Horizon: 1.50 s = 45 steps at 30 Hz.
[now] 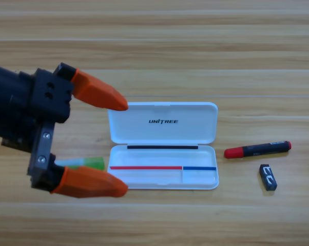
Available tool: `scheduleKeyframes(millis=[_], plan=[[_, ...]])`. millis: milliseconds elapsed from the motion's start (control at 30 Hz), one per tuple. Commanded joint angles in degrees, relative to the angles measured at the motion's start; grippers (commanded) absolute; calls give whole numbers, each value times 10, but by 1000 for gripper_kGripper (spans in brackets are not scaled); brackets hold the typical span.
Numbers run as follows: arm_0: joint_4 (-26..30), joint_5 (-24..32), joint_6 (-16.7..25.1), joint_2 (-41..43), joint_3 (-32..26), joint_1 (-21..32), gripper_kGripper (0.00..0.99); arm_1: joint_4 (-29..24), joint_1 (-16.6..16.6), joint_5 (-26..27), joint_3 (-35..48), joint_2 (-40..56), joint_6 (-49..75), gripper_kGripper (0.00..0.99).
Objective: Clean up eraser and pencils
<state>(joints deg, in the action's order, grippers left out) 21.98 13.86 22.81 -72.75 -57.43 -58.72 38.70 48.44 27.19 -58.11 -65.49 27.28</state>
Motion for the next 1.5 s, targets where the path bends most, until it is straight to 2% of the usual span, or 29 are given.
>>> scheduleKeyframes(millis=[33,333,533,700,800,900,1033,1100,1200,1333,1433,1500], plan=[[-2,2,-11,-6,3,-12,989,-7,14,4,15,-13,-5,907],[-6,-1,-8,-6,5,-12,985,-9,14,4,16,-13,-13,907],[-6,0,-4,-7,6,-12,985,-13,11,-7,14,-10,-68,907],[-4,-2,7,-10,8,-12,985,-31,-19,-102,-1,-40,-150,907],[2,-9,29,-11,8,-12,985,-19,-57,-113,-22,-76,-178,908],[15,-23,33,-13,0,-12,985,-11,-84,-137,-31,-97,-191,907],[68,-38,46,-36,-39,-12,989,-13,-84,-265,-23,-113,-238,907],[99,-83,58,-49,-65,-10,990,-15,-84,-293,-14,-127,-263,907],[124,-150,87,-47,-72,-3,990,21,-84,-297,-27,-183,-297,907],[156,-174,132,-48,-73,38,989,36,-82,-275,-34,-256,-338,913],[159,-212,145,-51,-48,48,990,36,-79,-261,-49,-306,-349,959],[164,-214,165,-55,-39,79,990,36,-76,-261,-64,-337,-358,985]])
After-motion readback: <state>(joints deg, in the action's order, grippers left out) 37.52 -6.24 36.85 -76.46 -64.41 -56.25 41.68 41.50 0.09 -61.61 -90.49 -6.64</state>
